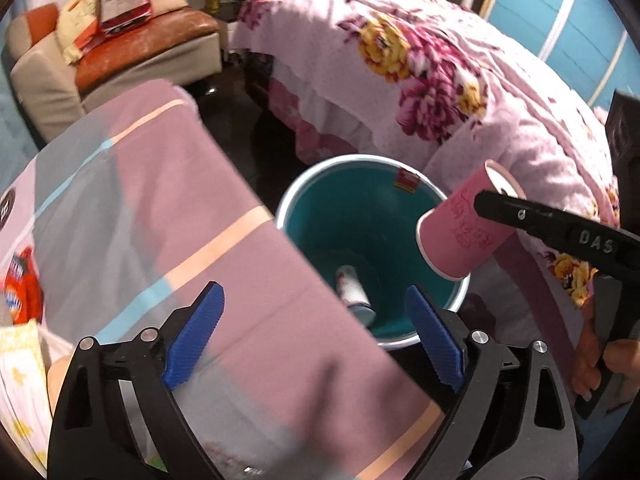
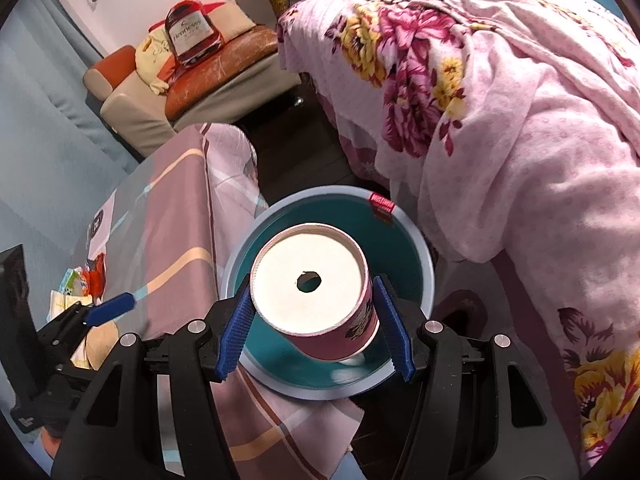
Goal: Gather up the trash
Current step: 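Grasp the green snack bag with the right gripper while the left gripper grasps the tissue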
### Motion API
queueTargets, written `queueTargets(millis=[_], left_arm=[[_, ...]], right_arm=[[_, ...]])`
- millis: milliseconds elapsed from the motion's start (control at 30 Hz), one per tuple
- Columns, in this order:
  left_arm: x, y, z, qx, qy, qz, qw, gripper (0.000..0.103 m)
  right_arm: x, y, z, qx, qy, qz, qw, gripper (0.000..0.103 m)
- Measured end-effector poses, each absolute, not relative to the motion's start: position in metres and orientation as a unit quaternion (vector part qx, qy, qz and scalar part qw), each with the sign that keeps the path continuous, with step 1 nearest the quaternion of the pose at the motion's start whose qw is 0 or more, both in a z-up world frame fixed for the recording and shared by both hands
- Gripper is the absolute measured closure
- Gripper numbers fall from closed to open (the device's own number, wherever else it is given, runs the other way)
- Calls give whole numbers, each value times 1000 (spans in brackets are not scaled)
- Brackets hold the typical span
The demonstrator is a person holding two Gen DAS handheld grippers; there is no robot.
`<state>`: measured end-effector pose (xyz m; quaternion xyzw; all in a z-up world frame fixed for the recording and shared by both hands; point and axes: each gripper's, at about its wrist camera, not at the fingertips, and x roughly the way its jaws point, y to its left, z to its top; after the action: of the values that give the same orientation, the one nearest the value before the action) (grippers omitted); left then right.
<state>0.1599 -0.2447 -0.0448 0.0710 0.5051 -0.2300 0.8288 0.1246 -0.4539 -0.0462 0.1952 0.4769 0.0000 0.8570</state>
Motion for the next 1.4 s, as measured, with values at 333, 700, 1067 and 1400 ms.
queueTargets(millis=[333,700,1067,1400], left_arm=[[153,-182,-35,2,508,-206,836,10],[123,-124,-18,-33,492,-188,850,10],[84,-50,0,-59,472,-151,867,9],[64,19,1,-84,453,-99,882,9]], right_arm=[[127,-421,-53,189,509,10,840,36],[116,-370,-24,154,509,33,846,26],[106,-289,-15,99,535,91,834,25],[103,-225,-35,48,577,131,804,21]])
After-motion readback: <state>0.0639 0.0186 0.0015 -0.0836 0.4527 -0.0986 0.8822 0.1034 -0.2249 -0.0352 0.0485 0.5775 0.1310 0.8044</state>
